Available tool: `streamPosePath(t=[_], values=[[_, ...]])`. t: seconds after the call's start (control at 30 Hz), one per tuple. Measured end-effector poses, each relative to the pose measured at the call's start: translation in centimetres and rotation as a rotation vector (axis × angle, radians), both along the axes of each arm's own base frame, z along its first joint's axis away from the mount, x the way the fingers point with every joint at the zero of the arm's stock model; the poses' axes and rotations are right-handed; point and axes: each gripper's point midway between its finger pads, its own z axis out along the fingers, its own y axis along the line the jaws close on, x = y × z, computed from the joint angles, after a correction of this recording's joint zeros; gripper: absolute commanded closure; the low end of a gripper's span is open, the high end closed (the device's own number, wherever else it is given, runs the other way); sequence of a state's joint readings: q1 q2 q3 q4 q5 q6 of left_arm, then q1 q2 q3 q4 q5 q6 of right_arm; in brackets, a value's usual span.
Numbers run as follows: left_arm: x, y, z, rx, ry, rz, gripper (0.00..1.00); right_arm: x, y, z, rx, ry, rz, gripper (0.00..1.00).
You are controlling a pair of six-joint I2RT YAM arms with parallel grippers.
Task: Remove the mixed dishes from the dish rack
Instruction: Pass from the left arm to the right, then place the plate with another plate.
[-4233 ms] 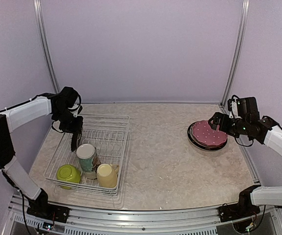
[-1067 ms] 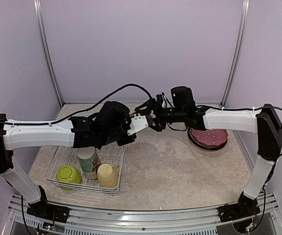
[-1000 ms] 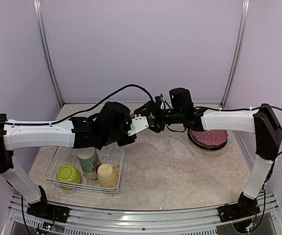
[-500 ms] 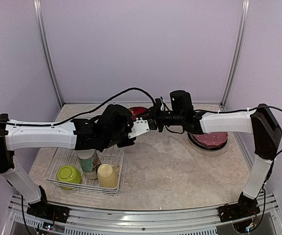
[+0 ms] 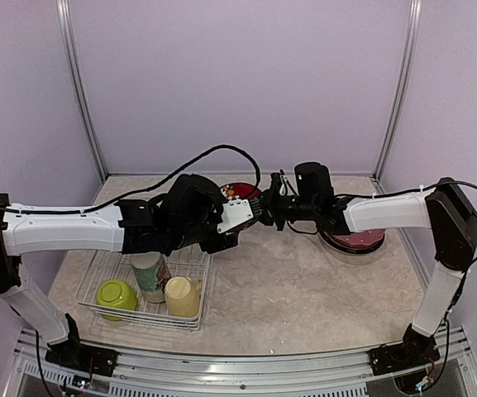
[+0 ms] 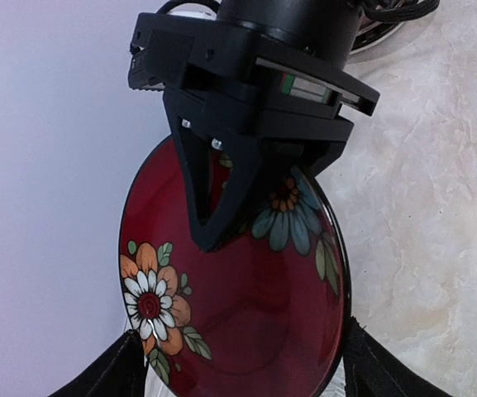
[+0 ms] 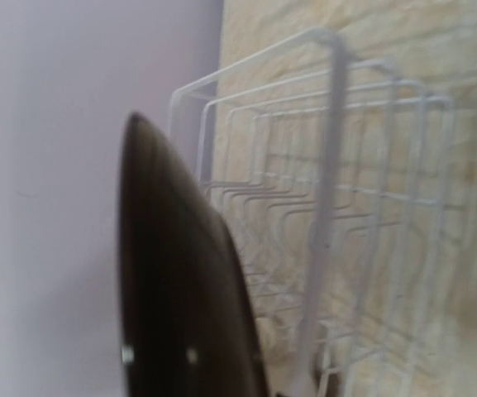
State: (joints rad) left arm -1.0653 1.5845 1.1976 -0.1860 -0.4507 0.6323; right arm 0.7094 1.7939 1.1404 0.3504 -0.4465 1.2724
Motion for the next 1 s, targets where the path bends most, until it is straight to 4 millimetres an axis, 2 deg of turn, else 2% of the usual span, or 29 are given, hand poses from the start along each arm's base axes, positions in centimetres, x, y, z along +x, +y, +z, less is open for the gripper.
streamPosePath(t=[0.2, 0.43, 0.6, 0.83, 1.0], values=[[-1.0, -0.1, 1.7, -0.077, 0.027, -0.024, 0.12, 0.8, -2.7, -1.3, -0.043, -0.006, -0.053, 1.00], [-1.6, 0.4, 4.6, -0.172, 0.019, -0.025, 0.08, 1.3, -8.2, -1.8, -0.106, -0.012, -0.152, 1.00], [-1.2, 0.9, 5.9, -0.228, 0.022, 0.004, 0.06, 1.5, -13.7, -1.2, -0.158, -0.029, -0.253, 1.00], [0.5, 3.0, 8.5, -0.321, 0.005, 0.093, 0.06, 1.7, -23.2, -0.2, -0.213, -0.048, -0.447, 1.00], [1.1, 3.6, 9.2, -0.338, -0.014, 0.130, 0.06, 1.7, -29.9, -0.8, -0.257, -0.034, -0.587, 1.00]])
